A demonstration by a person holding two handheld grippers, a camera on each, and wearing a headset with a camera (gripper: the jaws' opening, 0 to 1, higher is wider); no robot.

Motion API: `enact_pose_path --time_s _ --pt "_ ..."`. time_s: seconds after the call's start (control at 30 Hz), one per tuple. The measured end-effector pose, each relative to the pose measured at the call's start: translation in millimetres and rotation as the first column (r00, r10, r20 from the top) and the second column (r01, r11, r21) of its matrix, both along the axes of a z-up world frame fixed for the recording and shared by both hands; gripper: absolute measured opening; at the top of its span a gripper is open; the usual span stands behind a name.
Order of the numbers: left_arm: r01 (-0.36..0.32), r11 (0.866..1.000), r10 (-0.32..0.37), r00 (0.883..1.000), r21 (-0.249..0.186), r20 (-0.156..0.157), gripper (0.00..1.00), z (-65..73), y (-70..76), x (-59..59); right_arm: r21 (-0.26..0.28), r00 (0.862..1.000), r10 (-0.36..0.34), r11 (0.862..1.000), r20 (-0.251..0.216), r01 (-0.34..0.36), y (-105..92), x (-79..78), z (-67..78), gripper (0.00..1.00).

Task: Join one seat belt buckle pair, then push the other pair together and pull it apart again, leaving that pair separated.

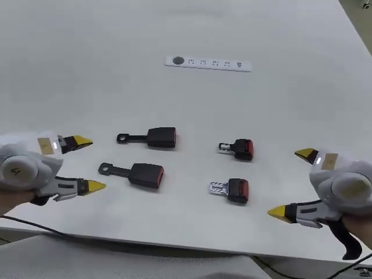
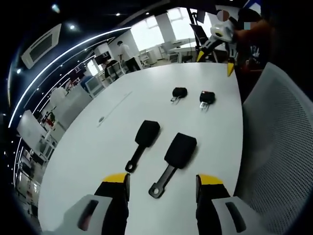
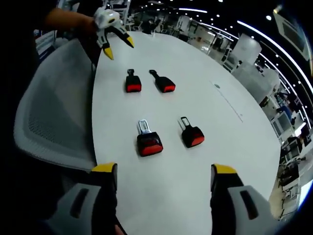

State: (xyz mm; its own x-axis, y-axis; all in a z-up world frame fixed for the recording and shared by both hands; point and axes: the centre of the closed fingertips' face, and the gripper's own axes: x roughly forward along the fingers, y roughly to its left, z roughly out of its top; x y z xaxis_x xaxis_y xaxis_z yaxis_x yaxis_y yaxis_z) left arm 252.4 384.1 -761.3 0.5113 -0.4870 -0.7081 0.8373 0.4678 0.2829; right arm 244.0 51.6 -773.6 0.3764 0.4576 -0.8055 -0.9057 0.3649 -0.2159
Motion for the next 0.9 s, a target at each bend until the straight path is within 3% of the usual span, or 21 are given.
enact_pose_path --time_s 0.03,0.07,0.1,0.13,0.17,0.2,0.27,0.4,0.5,0.63,0.8,0.9 --pt "0.003 1.0 -0.003 1.0 0.0 -0.003 0.56 -0.9 -2.3 2.2 -0.006 1.0 0.008 1.0 0.015 -0.008 2.4 3.2 -0.2 0.78" --pt "0.021 1.0 -0.021 0.999 -0.002 -0.026 0.56 -3.5 -7.5 2.3 -0.007 0.999 0.037 0.999 -0.008 -0.037 5.5 -0.7 -2.8 0.76" --pt "0.033 0.999 -0.033 0.999 0.007 -0.024 0.57 -4.7 -9.9 4.4 -0.01 0.999 0.038 0.999 -0.012 -0.038 7.2 0.0 -4.3 0.75" --pt "0.061 0.998 -0.06 0.997 0.014 -0.046 0.57 -8.7 -14.5 3.7 -0.018 0.999 0.053 0.998 -0.011 -0.053 9.3 0.6 -6.1 0.74" --pt "0.084 0.996 -0.083 0.994 0.014 -0.077 0.57 -12.8 -18.6 0.7 -0.011 0.994 0.104 0.995 -0.039 -0.104 14.9 -4.6 -8.6 0.7" --pt "0.102 0.995 -0.1 0.989 0.016 -0.107 0.57 -17.1 -21.8 -1.8 -0.01 0.996 0.089 0.996 -0.022 -0.089 15.7 -0.9 -8.0 0.7" --pt "0.132 0.99 -0.126 0.984 0.042 -0.122 0.56 -24.4 -25.9 1.0 -0.015 0.991 0.136 0.991 -0.019 -0.136 21.9 -0.3 -11.6 0.68" --pt "0.173 0.984 -0.163 0.972 0.051 -0.171 0.56 -37.5 -38.3 3.9 -0.016 0.985 0.169 0.985 -0.048 -0.169 29.3 3.2 -21.6 0.63" --pt "0.225 0.972 -0.208 0.961 0.075 -0.182 0.55 -44.1 -46.2 6.0 0.002 0.981 0.177 0.984 -0.083 -0.178 35.1 3.8 -27.4 0.61" --pt "0.267 0.96 -0.245 0.948 0.087 -0.204 0.5 -51.3 -55.4 10.3 -0.022 0.969 0.231 0.972 -0.084 -0.234 41.5 4.7 -36.6 0.58" --pt "0.292 0.948 -0.254 0.934 0.127 -0.253 0.47 -66.4 -53.0 13.3 0.001 0.961 0.244 0.969 -0.128 -0.246 52.3 4.1 -46.7 0.53" --pt "0.3 0.945 -0.258 0.93 0.131 -0.263 0.47 -70.5 -53.0 16.3 -0.008 0.955 0.257 0.965 -0.151 -0.261 55.3 5.1 -56.0 0.52"
